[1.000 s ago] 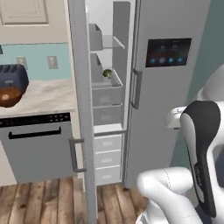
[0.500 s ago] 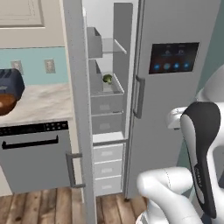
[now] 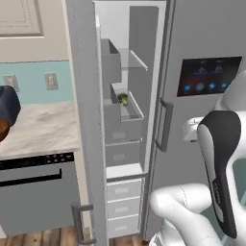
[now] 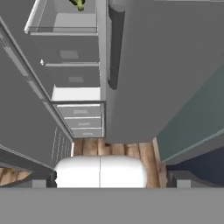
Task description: Take the mushroom, peach, and broccoli from the freezer and place them in the bowl on the counter.
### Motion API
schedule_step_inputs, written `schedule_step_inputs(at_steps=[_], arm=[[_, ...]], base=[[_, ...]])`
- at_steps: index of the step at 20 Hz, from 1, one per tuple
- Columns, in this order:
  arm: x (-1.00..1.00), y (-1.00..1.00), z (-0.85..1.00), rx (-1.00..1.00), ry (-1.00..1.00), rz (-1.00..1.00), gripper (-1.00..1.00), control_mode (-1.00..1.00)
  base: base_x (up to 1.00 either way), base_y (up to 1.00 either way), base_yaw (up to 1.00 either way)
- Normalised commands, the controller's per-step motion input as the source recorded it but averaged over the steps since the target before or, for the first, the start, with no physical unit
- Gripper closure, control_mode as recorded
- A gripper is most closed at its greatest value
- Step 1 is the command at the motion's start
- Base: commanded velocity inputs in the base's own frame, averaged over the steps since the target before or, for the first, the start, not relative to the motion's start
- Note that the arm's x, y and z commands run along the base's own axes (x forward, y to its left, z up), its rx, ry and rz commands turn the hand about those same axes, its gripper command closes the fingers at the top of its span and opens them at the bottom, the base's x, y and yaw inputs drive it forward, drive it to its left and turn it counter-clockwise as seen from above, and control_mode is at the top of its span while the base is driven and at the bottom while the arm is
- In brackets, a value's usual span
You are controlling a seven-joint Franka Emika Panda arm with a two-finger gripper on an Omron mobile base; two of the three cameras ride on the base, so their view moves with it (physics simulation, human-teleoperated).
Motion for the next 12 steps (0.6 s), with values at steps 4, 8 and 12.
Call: schedule_step_inputs(at_steps=[4, 8, 12], arm=[[0.0, 0.0, 0.0, 0.0, 0.0, 0.0, -1.0, 1.0], [0.0, 0.0, 0.0, 0.0, 0.0, 0.0, -1.0, 1.0], [0.0, 0.0, 0.0, 0.0, 0.0, 0.0, -1.0, 1.0]], base=[[0.55, 0.0, -0.07], [0.54, 0.0, -0.06], [0.56, 0.0, -0.05]])
